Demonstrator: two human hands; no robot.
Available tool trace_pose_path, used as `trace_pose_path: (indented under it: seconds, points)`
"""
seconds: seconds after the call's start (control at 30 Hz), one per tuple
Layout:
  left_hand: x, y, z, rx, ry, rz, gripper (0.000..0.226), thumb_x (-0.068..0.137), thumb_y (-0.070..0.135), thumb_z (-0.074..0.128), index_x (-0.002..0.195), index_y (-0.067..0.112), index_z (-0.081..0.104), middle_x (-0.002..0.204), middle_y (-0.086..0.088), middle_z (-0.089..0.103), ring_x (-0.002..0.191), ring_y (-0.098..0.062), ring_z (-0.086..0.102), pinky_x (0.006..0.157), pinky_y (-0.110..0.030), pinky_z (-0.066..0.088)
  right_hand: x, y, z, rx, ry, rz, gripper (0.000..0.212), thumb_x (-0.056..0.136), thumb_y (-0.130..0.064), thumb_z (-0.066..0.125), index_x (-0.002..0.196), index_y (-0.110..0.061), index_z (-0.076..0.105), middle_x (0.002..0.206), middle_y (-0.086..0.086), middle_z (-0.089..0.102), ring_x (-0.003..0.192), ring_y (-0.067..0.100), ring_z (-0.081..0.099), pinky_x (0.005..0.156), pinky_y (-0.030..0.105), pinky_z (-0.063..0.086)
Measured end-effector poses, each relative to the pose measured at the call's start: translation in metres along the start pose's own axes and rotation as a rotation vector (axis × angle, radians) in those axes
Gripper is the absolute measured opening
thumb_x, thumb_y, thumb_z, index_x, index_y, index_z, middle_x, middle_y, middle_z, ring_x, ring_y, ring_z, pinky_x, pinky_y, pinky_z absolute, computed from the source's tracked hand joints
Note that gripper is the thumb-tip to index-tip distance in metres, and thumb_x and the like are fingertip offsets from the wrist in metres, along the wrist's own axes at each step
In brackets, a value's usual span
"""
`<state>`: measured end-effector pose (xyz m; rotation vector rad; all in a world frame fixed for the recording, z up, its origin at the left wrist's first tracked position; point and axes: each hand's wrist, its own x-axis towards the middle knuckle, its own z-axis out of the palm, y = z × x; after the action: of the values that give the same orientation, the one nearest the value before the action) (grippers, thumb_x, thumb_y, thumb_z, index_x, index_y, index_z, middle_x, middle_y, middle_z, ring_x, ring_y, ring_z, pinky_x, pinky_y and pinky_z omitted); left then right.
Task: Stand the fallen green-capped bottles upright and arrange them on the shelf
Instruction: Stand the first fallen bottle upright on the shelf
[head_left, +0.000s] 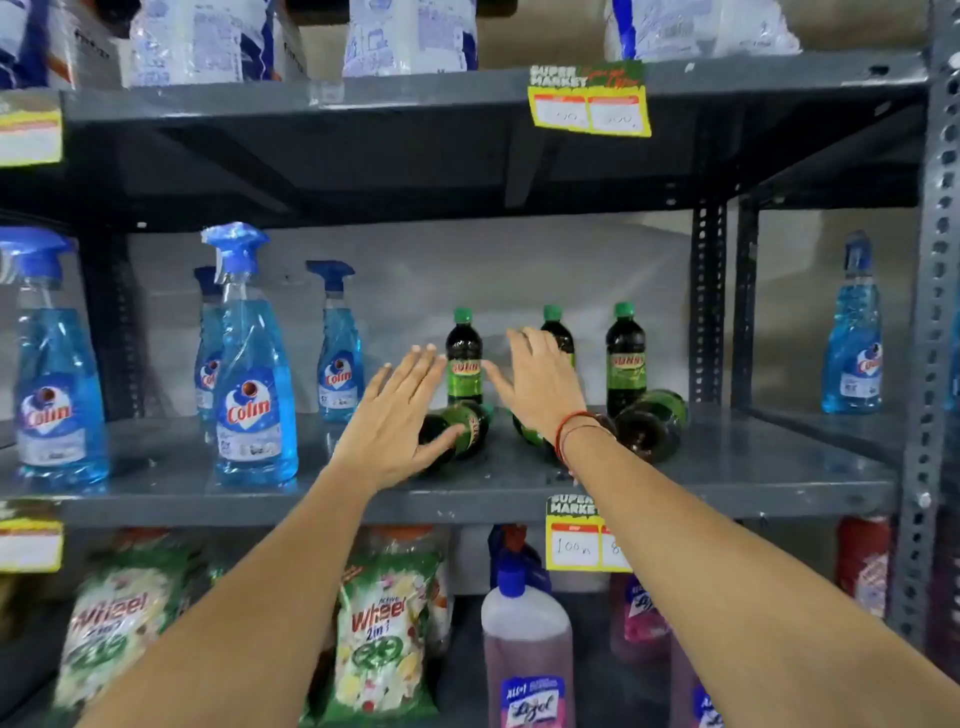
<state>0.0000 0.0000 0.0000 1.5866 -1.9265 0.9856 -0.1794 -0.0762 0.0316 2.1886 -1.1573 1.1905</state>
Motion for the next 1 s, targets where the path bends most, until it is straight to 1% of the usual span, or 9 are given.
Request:
trace_pose_path:
  seconds: [0.17, 0.3, 0.37, 0.47, 0.6, 0.7, 0.8, 0.9, 1.0]
  points:
    - [-0.048, -0.009, 0.012, -0.156, -0.051, -0.11, 0.097, 0.079, 0.077, 0.02, 0.149, 0.01, 0.011, 0.153, -0.013, 0.027, 0.139, -0.026, 0.027, 0.111, -0.044, 0.027, 0.001, -0.038, 0.021, 0.334, -0.358, 0.373, 0.066, 0.088, -0.06, 0.045, 0.115, -0.002, 0.058, 0.118, 0.02, 0.06, 0.109, 0.034, 0.057, 0.083, 0.034, 0.044]
    - [-0.064, -0.016, 0.019, -0.101, -0.041, -0.272, 0.101, 0.074, 0.078, 0.019, 0.149, 0.009, 0.013, 0.12, -0.019, 0.061, 0.105, -0.036, 0.058, 0.081, -0.042, 0.045, 0.001, -0.061, 0.038, 0.796, -0.57, 0.764, 0.084, 0.07, -0.067, 0.06, 0.129, -0.008, 0.052, 0.129, 0.013, 0.054, 0.097, 0.029, 0.062, 0.075, 0.035, 0.057]
    - [-0.068, -0.018, 0.023, -0.035, -0.054, -0.312, 0.103, 0.072, 0.081, 0.014, 0.149, 0.013, 0.014, 0.097, -0.017, 0.068, 0.086, -0.037, 0.063, 0.065, -0.039, 0.044, 0.003, -0.069, 0.042, 0.992, -0.613, 0.896, 0.059, 0.078, -0.052, 0.065, 0.115, -0.007, 0.055, 0.119, 0.01, 0.054, 0.095, 0.027, 0.061, 0.058, 0.032, 0.054]
    - [-0.07, -0.016, 0.022, 0.036, -0.051, -0.34, 0.098, 0.071, 0.081, 0.011, 0.133, 0.01, 0.04, 0.079, -0.017, 0.067, 0.075, -0.037, 0.063, 0.058, -0.035, 0.038, 0.006, -0.073, 0.039, 1.123, -0.717, 0.974, 0.028, 0.088, -0.033, 0.059, 0.078, -0.01, 0.047, 0.085, 0.008, 0.055, 0.079, 0.021, 0.059, 0.062, 0.032, 0.052]
    - [-0.072, -0.011, 0.023, 0.095, -0.062, -0.297, 0.087, 0.074, 0.076, 0.006, 0.08, 0.01, 0.061, 0.071, -0.016, 0.066, 0.068, -0.035, 0.062, 0.055, -0.034, 0.038, 0.007, -0.073, 0.046, 1.196, -0.699, 1.005, 0.022, 0.086, -0.029, 0.058, 0.077, -0.012, 0.047, 0.077, 0.008, 0.056, 0.07, 0.02, 0.057, 0.072, 0.036, 0.054]
    - [-0.073, -0.011, 0.022, 0.092, -0.055, -0.299, 0.085, 0.075, 0.073, 0.006, 0.077, 0.01, 0.063, 0.07, -0.014, 0.066, 0.068, -0.034, 0.061, 0.056, -0.033, 0.038, 0.007, -0.07, 0.048, 1.275, -0.641, 1.011, 0.022, 0.08, -0.029, 0.063, 0.092, -0.011, 0.055, 0.081, 0.009, 0.063, 0.071, 0.022, 0.063, 0.06, 0.037, 0.056]
    - [-0.073, -0.011, 0.022, 0.065, -0.029, -0.257, 0.084, 0.077, 0.07, 0.006, 0.087, 0.012, 0.066, 0.077, -0.012, 0.068, 0.073, -0.032, 0.062, 0.057, -0.031, 0.035, 0.012, -0.065, 0.048, 1.302, -0.434, 0.961, 0.051, 0.072, -0.03, 0.073, 0.112, -0.008, 0.05, 0.103, 0.011, 0.064, 0.088, 0.027, 0.067, 0.077, 0.044, 0.058]
    - [-0.069, -0.005, 0.024, 0.064, -0.022, -0.202, 0.082, 0.081, 0.067, 0.005, 0.096, 0.017, 0.068, 0.085, -0.009, 0.071, 0.078, -0.029, 0.064, 0.056, -0.03, 0.033, 0.017, -0.061, 0.04, 0.947, -0.202, 0.726, 0.068, 0.064, -0.043, 0.076, 0.117, -0.01, 0.05, 0.115, 0.01, 0.062, 0.1, 0.027, 0.062, 0.09, 0.04, 0.052]
    - [-0.067, 0.0, 0.025, 0.048, -0.017, -0.208, 0.081, 0.082, 0.068, 0.006, 0.092, 0.018, 0.069, 0.082, -0.008, 0.072, 0.075, -0.027, 0.063, 0.056, -0.03, 0.036, 0.01, -0.059, 0.037, 0.627, -0.133, 0.432, 0.074, 0.066, -0.042, 0.075, 0.124, -0.01, 0.043, 0.12, 0.014, 0.058, 0.108, 0.031, 0.056, 0.091, 0.038, 0.046]
